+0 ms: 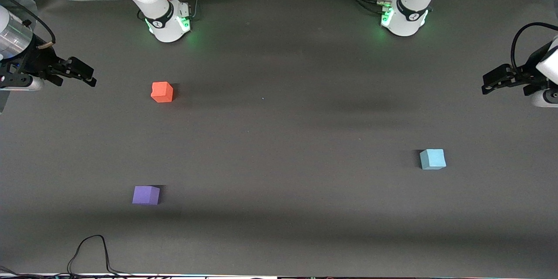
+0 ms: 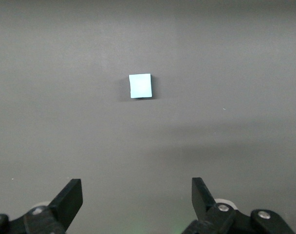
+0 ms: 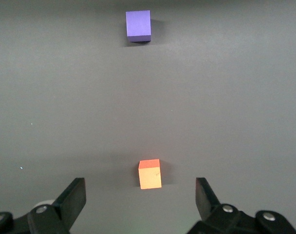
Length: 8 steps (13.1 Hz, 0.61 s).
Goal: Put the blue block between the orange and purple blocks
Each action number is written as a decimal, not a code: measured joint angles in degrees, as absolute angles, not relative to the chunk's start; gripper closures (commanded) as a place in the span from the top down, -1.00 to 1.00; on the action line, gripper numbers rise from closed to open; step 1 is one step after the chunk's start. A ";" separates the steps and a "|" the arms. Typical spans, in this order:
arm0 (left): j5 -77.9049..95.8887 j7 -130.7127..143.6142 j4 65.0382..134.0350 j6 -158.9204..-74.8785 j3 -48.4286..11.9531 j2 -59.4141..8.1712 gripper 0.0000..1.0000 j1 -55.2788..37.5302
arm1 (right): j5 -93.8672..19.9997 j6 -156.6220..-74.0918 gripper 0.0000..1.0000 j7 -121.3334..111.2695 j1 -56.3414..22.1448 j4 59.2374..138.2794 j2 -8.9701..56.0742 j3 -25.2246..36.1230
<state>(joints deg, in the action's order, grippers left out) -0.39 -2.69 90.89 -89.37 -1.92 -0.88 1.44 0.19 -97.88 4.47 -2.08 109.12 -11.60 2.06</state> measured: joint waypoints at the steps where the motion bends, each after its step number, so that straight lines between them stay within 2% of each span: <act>1: -0.39 -2.71 90.92 -89.37 -1.92 -0.88 1.00 1.44 | 0.19 -97.90 1.00 4.47 -2.08 109.26 -11.64 2.09; 8: -0.39 -2.76 91.14 -89.66 -1.37 -1.24 1.00 1.61 | 0.14 -98.06 1.00 4.47 -2.07 110.21 -11.93 2.71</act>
